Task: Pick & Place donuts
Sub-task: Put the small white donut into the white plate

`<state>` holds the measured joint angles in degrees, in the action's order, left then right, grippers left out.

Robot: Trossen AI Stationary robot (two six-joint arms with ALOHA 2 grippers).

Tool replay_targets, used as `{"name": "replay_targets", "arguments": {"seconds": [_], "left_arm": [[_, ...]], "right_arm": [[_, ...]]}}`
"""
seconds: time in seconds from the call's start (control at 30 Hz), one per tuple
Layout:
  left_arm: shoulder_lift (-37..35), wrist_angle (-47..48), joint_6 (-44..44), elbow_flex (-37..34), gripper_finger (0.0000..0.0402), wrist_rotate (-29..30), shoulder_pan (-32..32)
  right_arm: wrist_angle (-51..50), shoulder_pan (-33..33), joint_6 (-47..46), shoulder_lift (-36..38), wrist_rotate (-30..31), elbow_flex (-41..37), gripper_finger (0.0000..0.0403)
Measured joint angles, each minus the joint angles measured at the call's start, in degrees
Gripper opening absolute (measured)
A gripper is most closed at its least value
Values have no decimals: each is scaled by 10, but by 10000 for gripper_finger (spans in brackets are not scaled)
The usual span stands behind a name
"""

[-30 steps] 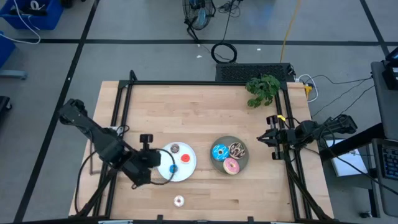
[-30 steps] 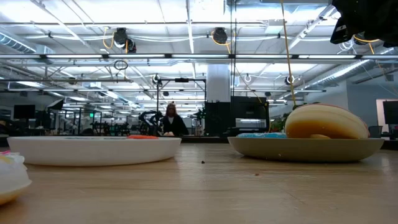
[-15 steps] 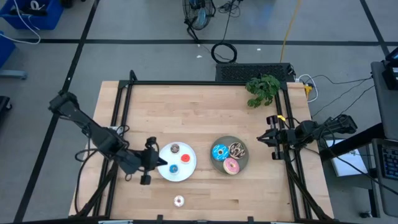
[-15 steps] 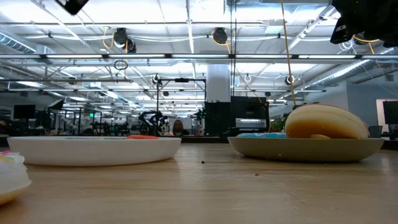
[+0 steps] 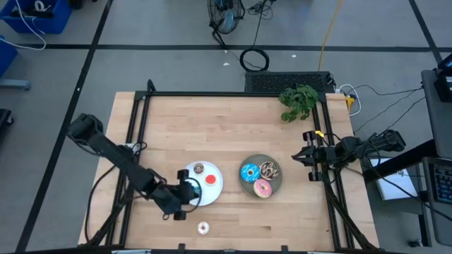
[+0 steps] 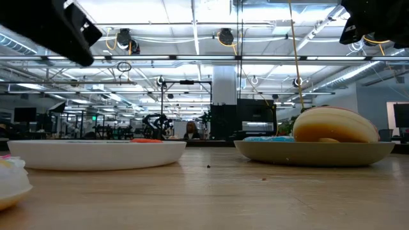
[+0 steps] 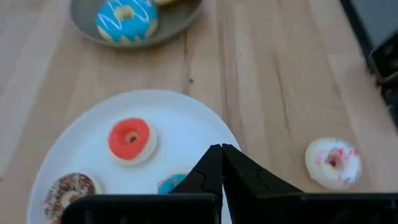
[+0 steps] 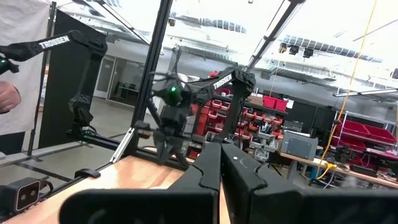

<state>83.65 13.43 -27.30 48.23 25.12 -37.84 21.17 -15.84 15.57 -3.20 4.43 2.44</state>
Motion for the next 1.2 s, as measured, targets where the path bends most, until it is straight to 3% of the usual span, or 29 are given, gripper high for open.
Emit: {"name": "replay_targets", "arguments": {"seconds": [0.53,0.77,1.03,1.2], "left_arm": [[27,-2,-7,0,4,9,-10],[27,-2,-15,0,26,10,-10],[27,-3,-15,0,4,10,-10],[27,-3,-15,0,22,10,-10]], "right_arm": [[2,0,1,0,0,0,0],[3,0,1,0,0,0,0],[4,0,2,0,0,0,0],[4,0,2,0,0,0,0]]}}
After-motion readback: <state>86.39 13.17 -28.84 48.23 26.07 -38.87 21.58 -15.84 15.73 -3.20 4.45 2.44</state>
